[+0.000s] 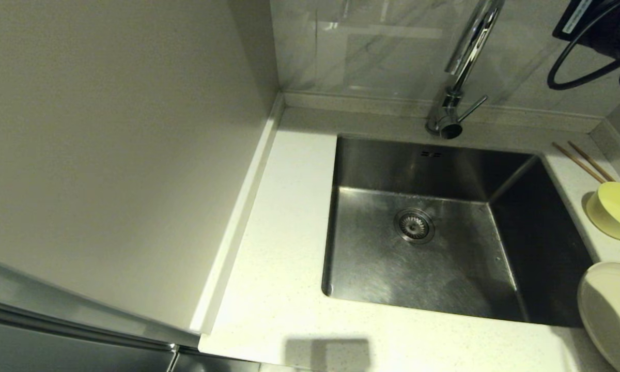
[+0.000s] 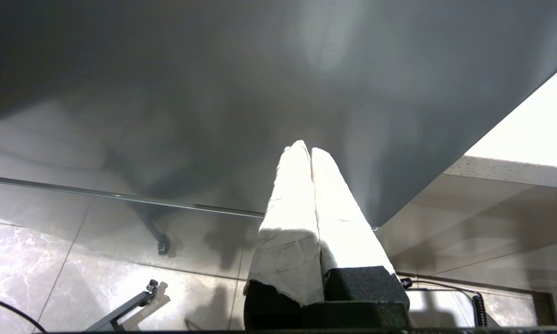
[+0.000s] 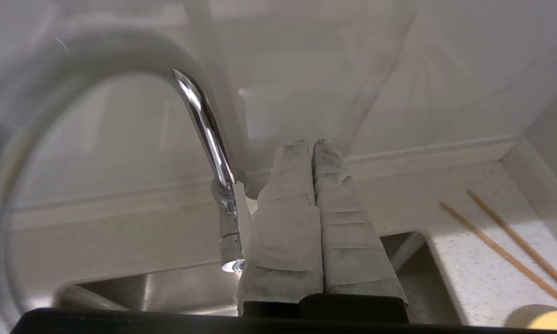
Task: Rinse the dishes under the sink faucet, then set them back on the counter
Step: Turn on the faucet
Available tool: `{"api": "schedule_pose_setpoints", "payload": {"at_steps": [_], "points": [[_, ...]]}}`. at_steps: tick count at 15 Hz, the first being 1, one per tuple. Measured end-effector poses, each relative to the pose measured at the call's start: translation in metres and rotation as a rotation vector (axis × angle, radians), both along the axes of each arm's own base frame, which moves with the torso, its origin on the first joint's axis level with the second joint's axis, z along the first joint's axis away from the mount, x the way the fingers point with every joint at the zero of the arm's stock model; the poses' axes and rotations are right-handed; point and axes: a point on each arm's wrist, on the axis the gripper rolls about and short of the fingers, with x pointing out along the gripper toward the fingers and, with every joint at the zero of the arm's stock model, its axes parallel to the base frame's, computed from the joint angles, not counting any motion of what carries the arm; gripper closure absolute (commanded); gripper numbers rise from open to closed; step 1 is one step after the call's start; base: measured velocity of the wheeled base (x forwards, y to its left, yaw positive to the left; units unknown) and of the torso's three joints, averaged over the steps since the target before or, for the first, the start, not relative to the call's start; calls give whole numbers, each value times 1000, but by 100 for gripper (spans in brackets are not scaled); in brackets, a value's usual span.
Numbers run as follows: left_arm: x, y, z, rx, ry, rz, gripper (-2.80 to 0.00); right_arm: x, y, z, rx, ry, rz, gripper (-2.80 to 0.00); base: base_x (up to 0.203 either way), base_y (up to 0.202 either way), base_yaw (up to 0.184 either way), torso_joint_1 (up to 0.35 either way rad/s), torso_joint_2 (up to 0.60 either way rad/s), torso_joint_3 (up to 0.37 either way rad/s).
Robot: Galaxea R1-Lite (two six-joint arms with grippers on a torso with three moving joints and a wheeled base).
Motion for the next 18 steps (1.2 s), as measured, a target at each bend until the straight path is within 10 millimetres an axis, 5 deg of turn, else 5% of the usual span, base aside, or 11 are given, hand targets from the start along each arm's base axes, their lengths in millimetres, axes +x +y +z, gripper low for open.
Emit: {"api": "schedule_pose_setpoints", "payload": {"at_steps": [11,18], "points": [[0,0,0,0,0,0,0,75,-8,-31,-24,119,-41,0,0,0,0,0,0,0],[0,0,0,0,0,0,0,78,-17,-48,248,202,22,0,0,0,0,0,0,0]]}}
